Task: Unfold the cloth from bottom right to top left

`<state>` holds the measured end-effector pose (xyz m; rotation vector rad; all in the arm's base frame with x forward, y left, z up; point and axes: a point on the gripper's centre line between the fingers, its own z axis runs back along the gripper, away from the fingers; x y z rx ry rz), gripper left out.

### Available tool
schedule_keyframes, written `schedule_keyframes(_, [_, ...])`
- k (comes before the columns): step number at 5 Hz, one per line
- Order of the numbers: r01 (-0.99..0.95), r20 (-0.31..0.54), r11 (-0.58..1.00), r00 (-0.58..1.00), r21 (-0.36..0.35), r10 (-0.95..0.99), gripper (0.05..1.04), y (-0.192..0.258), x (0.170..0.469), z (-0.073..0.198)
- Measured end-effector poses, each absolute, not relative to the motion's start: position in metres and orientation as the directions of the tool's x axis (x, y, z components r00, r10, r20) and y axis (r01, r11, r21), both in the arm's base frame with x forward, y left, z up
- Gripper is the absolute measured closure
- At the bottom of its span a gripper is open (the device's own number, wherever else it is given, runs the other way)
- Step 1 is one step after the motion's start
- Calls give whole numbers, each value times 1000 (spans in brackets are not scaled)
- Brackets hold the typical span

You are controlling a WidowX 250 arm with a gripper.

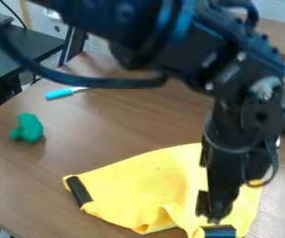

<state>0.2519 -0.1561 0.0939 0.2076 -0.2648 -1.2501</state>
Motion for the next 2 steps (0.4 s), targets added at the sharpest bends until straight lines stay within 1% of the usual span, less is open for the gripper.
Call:
schedule_keyframes(1, [936, 39, 225, 223, 271, -974, 83, -158, 249, 82])
schedule_keyframes(2, [954, -8, 135, 143, 267, -990, 82, -162, 247, 73])
